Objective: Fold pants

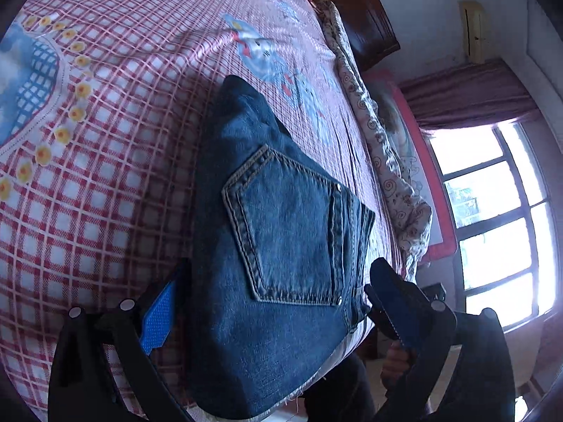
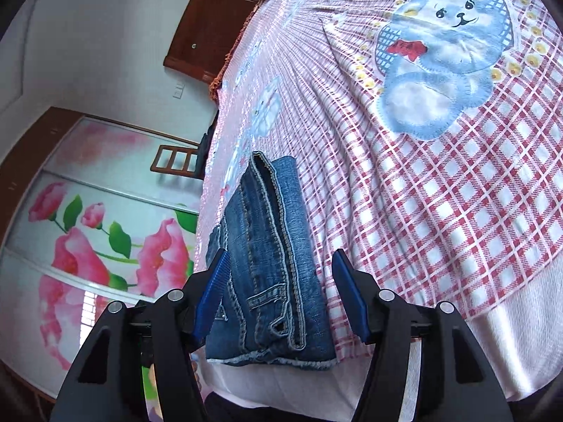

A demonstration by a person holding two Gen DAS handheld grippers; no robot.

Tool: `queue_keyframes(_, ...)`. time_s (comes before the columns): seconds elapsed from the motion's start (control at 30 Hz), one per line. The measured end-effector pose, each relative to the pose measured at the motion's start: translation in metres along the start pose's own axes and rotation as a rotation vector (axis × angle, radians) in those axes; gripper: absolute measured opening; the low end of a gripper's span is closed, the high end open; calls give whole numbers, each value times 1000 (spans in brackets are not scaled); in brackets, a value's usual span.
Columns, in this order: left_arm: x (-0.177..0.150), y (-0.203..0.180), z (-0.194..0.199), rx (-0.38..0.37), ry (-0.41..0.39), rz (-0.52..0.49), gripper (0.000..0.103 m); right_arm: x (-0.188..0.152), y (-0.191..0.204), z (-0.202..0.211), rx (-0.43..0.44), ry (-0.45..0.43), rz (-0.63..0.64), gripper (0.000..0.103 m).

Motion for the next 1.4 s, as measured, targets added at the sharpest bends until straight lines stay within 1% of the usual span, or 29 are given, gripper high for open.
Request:
queue_keyframes(0.03,-3,-3,-3,0,13,-32,101,-1,-2,-3,7,11,-6,59)
queue_keyframes(0.1,-5,-7,-8,-1,36,-63,101,-4,-1,-12,11,33,-11,59)
queue_keyframes(0.17,-3,-7,-9,-27,45,-63,101,-3,2,-15,4,32,14,59)
queue_keyframes(0.23,-2,-8,-9,-54,58,-71,101,-3,8,-20,35,39,17,59)
queue_keyframes(0.27,-2,-8,-8,-63,65,-79,101,-2,10,-22,35,44,22,59)
queue_keyframes(0.3,-1,-9,-7,-69,67,-88,101,-2,14,-26,20,53,41,59)
queue_keyframes(0.33,0,-9,-7,-65,71,-98,101,-3,17,-31,-21,69,74,59)
queue_keyframes(0.37,1,-9,-9,-47,77,-110,101,-4,19,-37,-75,85,106,59)
queue_keyframes(0.43,5,-12,-14,10,85,-160,101,-6,24,-46,-141,100,157,59)
queue_keyframes(0.5,9,-12,-22,43,103,-201,101,-7,28,-54,-186,113,185,63)
queue_keyframes(0.53,11,-12,-25,54,111,-211,101,-8,31,-58,-202,128,207,68)
queue_keyframes(0.57,13,-13,-26,65,119,-212,101,-8,34,-60,-211,140,223,68)
queue_keyframes(0.6,13,-14,-25,66,119,-208,101,-10,36,-62,-192,159,228,68)
queue_keyframes(0.63,14,-15,-25,55,123,-207,101,-14,40,-67,-123,208,219,71)
queue_keyframes(0.67,14,-14,-25,41,129,-208,101,-16,39,-69,-118,221,231,71)
queue_keyframes(0.73,11,-12,-23,-17,148,-206,101,-16,35,-71,-99,237,237,71)
queue_keyframes(0.77,10,-12,-23,-27,157,-212,101,-13,35,-72,-89,234,218,71)
queue_keyframes(0.8,11,-12,-24,-21,156,-211,100,-11,35,-72,-87,231,217,69)
queue_keyframes(0.83,11,-12,-26,-3,155,-212,98,-13,36,-74,-113,231,254,59)
queue_keyframes(0.87,12,-14,-28,40,152,-221,91,-15,37,-77,-169,231,304,46)
queue_keyframes(0.9,13,-13,-29,87,147,-230,64,-15,36,-77,-181,231,311,42)
queue_keyframes(0.93,14,-8,-28,147,142,-219,51,-13,34,-77,-155,233,288,34)
queue_keyframes(0.97,16,-3,-26,142,137,-188,41,-12,33,-75,-133,231,264,31)
queue_keyframes(1.0,17,2,-23,126,130,-155,33,-12,31,-73,-130,231,263,30)
queue_keyframes(1.07,17,2,-21,148,114,-136,27,-15,39,-70,-168,224,328,26)
queue_keyframes(1.13,17,-8,-18,187,91,-178,21,-16,55,-65,-182,213,387,23)
queue_keyframes(1.17,18,-13,-15,187,78,-193,19,-15,62,-63,-176,208,401,23)
queue_keyframes(1.27,23,-26,-4,157,37,-203,17,-13,85,-56,-172,193,470,22)
queue_keyframes(1.4,39,-45,8,129,-15,-250,17,1,111,-49,-135,155,511,22)
Point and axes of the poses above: each gripper's, at about its wrist camera, not at the fingertips, and z roughly against the way its jaws point, y to its left, x to its top, the point moved 5 cm from there along -z, roughly the way its jaws point, and after that the axes turned 1 degree about y, right-handed, at the moved point
